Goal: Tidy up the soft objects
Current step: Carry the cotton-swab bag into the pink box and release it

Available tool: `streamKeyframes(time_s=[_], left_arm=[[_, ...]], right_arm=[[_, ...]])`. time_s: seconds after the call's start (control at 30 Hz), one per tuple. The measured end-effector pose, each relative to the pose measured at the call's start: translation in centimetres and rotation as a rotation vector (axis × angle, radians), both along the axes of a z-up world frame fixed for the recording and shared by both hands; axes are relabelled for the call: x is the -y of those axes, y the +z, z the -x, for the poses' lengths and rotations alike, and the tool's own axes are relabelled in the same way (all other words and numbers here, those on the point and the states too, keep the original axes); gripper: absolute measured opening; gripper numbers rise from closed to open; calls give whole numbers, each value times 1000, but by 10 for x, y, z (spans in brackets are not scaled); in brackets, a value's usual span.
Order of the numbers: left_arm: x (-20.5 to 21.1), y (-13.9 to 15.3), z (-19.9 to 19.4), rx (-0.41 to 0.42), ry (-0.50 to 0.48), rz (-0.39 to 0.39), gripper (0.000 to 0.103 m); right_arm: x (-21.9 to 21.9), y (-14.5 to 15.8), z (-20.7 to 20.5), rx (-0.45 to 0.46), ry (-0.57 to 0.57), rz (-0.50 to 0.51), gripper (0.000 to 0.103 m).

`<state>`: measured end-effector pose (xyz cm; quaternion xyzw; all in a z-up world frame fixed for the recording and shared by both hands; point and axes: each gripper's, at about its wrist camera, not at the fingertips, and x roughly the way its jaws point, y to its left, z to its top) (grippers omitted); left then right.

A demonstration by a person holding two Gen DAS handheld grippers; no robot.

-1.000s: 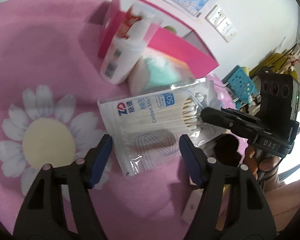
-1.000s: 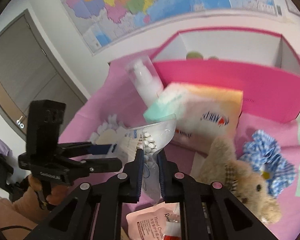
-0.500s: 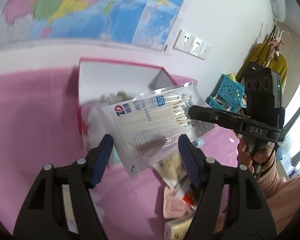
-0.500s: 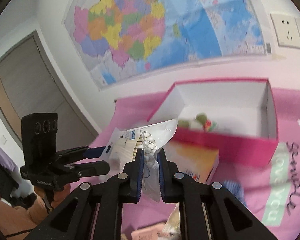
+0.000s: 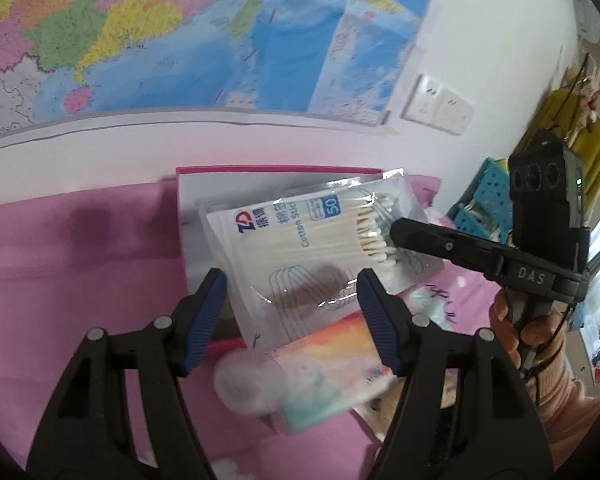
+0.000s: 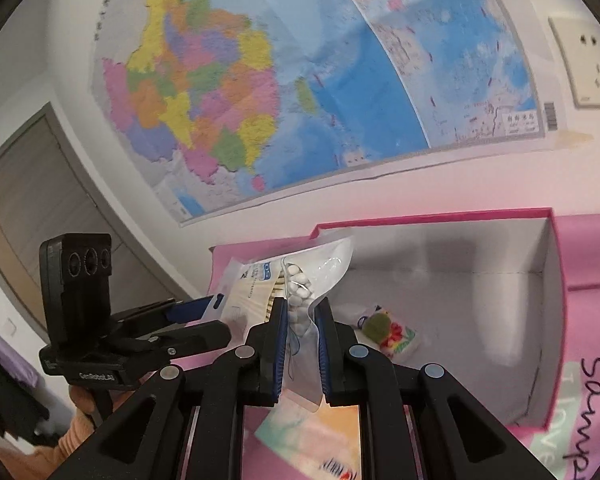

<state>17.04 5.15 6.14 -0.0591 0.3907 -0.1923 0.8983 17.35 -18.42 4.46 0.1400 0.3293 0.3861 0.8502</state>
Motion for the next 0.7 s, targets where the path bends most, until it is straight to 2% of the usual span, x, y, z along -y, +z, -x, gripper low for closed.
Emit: streamKeyframes(time_s=[0.23,0.33,0.37,0.47,0.57,0.7], left_arm=[[4,-29,-35,-80,35,-66,69],[3,-38,-47,-111,55,-71,69],[2,-40,-49,-113,66,-70,68],[3,-39,-51,-99,85,-70,68],[6,-34,-45,-72,90,-92,68],[5,-25,-30,-25,109,-108,68]], right_arm=[[-13,-24,-38,-67,-25,32,15],[-17,-35,-52,-106,-44,49,20],[-18,-39,-56,-119,-60,63,26],[-24,-48,-66,-160,-87,124,49],[-27,-50,-66,-144,-101,194,51],[-25,-52,-62,-144,-98,216,51]])
